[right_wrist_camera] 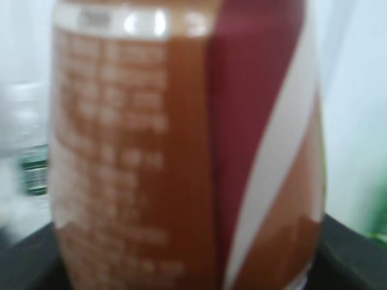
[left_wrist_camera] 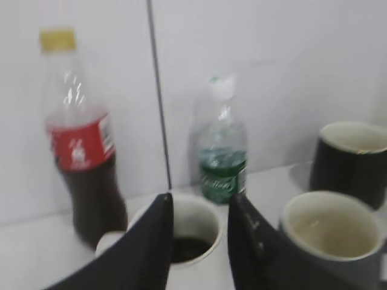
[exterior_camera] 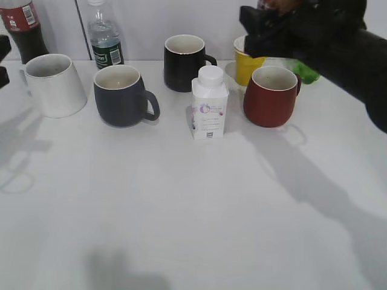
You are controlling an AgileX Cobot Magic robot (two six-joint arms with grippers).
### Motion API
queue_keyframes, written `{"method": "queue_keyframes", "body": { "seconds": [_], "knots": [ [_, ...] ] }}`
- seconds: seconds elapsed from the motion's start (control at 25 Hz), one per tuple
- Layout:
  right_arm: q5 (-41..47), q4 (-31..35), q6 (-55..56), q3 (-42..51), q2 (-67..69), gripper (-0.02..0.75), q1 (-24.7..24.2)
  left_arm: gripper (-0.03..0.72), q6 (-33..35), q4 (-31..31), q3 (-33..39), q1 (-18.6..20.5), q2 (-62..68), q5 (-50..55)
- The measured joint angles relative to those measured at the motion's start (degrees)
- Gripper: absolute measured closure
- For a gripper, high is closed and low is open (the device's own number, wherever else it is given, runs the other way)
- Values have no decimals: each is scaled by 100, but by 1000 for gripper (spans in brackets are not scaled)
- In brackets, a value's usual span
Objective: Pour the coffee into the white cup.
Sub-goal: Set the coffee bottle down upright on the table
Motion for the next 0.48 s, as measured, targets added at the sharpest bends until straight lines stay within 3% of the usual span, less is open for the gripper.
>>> {"method": "queue_keyframes", "body": {
  "seconds": [0.16, 0.48],
  "knots": [
    [0, 110, -55, -18, -6, 210, -460, 441, 0, 29, 0, -219, -684, 490],
    [0, 182, -67, -24, -6, 210, -1809, 441, -153, 75, 1, -240, -1274, 1028]
  ]
}}
